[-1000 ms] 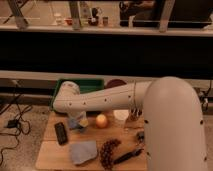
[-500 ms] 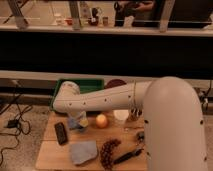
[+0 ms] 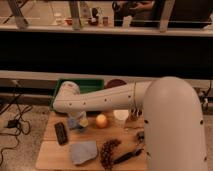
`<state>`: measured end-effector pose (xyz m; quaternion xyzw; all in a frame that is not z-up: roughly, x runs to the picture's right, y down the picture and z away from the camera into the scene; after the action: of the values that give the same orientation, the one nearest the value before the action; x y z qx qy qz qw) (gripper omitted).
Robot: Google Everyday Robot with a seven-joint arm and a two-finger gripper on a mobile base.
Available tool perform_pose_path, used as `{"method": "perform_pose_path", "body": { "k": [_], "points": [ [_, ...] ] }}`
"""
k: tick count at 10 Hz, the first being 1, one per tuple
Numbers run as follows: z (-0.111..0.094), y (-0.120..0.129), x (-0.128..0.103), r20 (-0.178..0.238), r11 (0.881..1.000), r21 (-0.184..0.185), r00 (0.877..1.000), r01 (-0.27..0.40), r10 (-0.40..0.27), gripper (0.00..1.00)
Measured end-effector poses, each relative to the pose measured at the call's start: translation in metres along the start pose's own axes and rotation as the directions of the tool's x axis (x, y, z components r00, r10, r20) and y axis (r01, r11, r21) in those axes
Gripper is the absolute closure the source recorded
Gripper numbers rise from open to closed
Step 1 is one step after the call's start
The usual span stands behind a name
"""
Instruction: Place sponge in plastic cup
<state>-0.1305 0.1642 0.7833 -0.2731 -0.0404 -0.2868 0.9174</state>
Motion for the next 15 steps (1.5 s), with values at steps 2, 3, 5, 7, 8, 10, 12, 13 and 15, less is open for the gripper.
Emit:
{"method": "perform_pose_path", "body": {
  "k": [2,3,5,7,8,10,12,13,15],
  "points": [
    [0.0001,0.0001,0.0000,0.000,1.000,0.000,1.000,0.000,0.000,0.78],
    [0.0001,0.0001,0.0000,0.000,1.000,0.000,1.000,0.000,0.000,0.82],
    [0.0001,0.0001,0.0001,0.000,1.000,0.000,1.000,0.000,0.000,0.74],
    [0.0001,0.0001,0.0001,0.000,1.000,0.000,1.000,0.000,0.000,0.52],
    [0.0001,0.0001,0.0001,0.000,1.000,0.000,1.000,0.000,0.000,0.44],
    [0.0000,0.0000,0.0001,0.000,1.000,0.000,1.000,0.000,0.000,0.25],
    [0.0001,0.0001,0.0000,0.000,1.000,0.000,1.000,0.000,0.000,0.20],
    [0.0000,0.0000,0.0000,0.000,1.000,0.000,1.000,0.000,0.000,0.20],
    [0.0017,0.0016,-0.0029,0.010,1.000,-0.005,1.000,0.000,0.000,0.20]
  ]
}}
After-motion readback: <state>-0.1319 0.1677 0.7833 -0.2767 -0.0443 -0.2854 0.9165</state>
